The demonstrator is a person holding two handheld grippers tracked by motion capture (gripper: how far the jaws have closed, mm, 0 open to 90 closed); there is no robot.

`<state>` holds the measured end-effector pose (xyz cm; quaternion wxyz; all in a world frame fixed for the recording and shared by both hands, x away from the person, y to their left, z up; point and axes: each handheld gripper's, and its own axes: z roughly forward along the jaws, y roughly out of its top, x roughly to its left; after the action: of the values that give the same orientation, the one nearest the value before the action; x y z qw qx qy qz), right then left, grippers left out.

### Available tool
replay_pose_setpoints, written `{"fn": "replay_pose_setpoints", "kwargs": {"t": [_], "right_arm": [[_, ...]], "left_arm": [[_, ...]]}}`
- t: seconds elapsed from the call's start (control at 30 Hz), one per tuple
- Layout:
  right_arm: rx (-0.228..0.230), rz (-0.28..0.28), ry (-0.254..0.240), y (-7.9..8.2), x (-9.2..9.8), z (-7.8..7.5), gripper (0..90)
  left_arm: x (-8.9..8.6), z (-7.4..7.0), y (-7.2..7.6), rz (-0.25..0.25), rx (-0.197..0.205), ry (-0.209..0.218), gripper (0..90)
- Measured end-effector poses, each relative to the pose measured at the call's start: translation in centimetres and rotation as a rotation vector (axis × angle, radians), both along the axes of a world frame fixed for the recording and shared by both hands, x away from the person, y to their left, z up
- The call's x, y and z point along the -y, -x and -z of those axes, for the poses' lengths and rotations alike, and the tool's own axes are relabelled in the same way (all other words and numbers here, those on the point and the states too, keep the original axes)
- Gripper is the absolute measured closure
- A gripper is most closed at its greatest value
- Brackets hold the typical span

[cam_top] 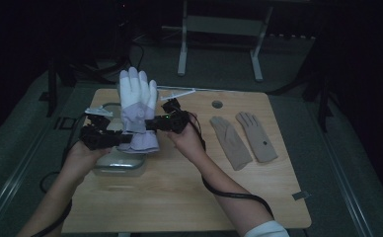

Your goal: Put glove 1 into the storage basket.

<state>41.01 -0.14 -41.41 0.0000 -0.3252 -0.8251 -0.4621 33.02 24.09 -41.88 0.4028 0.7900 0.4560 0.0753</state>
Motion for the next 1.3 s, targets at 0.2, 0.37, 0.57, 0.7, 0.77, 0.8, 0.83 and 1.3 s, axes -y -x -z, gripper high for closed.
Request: {"fn": "replay_pose_setpoints", "kwargs": {"t": [0.2, 0.37, 0.57, 0.7, 0.77, 0.8, 0.83, 1.3], "right_arm": [[-0.021, -0.012, 0.006, -0.5, -2.7, 1.0, 68.6], [-0.039, 0.001, 0.035, -0.9, -4.8, 2.6, 68.8], [-0.09, 0.002, 0.079, -0.9, -6.5, 5.2, 68.9], [-0.125, 0.005, 0.108, -0.8, -7.1, 6.8, 68.8], [-0.142, 0.004, 0.118, -0.7, -7.1, 7.2, 68.9], [-0.142, 0.004, 0.118, -0.7, -7.1, 7.2, 68.9], [-0.149, 0.001, 0.122, -0.7, -7.1, 7.5, 68.9], [-0.186, 0.002, 0.211, -0.7, -7.9, 9.1, 66.2]], "left_arm": [[-2.3, 0.9, -0.3, 0.005, 0.004, -0.041, 71.6], [-3.9, 2.6, -0.8, -0.009, -0.039, -0.044, 71.6], [-5.2, 5.3, -1.1, -0.017, -0.123, -0.019, 71.6], [-5.2, 6.5, -1.1, -0.016, -0.163, -0.029, 71.6], [-5.2, 7.0, -1.0, -0.019, -0.191, -0.033, 71.4], [-5.2, 7.0, -1.0, -0.019, -0.191, -0.033, 71.4], [-4.9, 7.4, -1.0, -0.023, -0.226, -0.042, 71.4], [-4.6, 8.4, -1.9, -0.045, -0.317, -0.078, 68.6]]}}
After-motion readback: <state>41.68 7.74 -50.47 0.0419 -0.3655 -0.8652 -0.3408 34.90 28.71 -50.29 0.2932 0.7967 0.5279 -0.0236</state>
